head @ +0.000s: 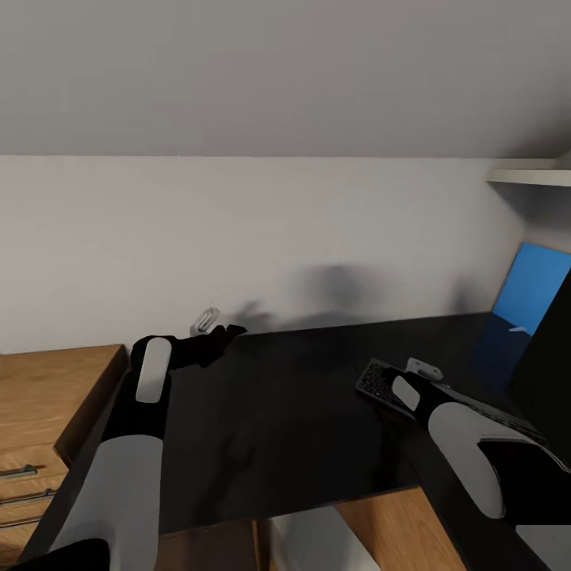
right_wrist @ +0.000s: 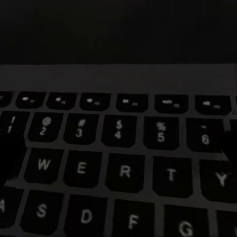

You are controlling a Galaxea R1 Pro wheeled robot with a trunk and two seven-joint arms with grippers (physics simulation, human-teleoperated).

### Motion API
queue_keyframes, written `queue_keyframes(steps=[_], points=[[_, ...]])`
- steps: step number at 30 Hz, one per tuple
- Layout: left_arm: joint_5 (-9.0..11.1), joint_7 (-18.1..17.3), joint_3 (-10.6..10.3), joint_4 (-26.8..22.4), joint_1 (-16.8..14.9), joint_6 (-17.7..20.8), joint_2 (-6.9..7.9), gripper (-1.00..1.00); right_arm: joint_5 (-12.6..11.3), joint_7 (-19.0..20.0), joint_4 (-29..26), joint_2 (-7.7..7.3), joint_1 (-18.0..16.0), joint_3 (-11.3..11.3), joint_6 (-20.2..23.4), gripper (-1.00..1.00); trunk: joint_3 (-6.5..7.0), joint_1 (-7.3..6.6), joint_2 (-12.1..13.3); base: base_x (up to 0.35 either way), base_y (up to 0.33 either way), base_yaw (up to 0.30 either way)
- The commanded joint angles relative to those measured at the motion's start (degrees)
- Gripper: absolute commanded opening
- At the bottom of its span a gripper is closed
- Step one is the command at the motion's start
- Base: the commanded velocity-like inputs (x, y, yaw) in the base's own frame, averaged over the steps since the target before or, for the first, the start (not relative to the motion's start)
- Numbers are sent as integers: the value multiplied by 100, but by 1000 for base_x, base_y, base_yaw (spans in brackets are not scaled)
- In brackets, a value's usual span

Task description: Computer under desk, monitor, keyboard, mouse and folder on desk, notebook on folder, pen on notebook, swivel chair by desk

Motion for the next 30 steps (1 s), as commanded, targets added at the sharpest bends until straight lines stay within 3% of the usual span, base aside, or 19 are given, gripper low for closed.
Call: queue_keyframes(steps=[1, 10, 30], points=[[60, 54, 14, 0, -7, 23, -5, 100, -116, -5, 124, 9, 4, -141, 45, 100, -7, 0, -2, 0, 0, 164], [61, 54, 15, 3, -7, 23, -2, 100, -116, -5, 124, 21, 4, -141, 45, 100, -7, 0, -2, 0, 0, 185], [53, 54, 14, 119, -7, 16, -2, 100, -116, -8, 124, 23, 4, -140, 45, 100, -7, 0, -2, 0, 0, 7]])
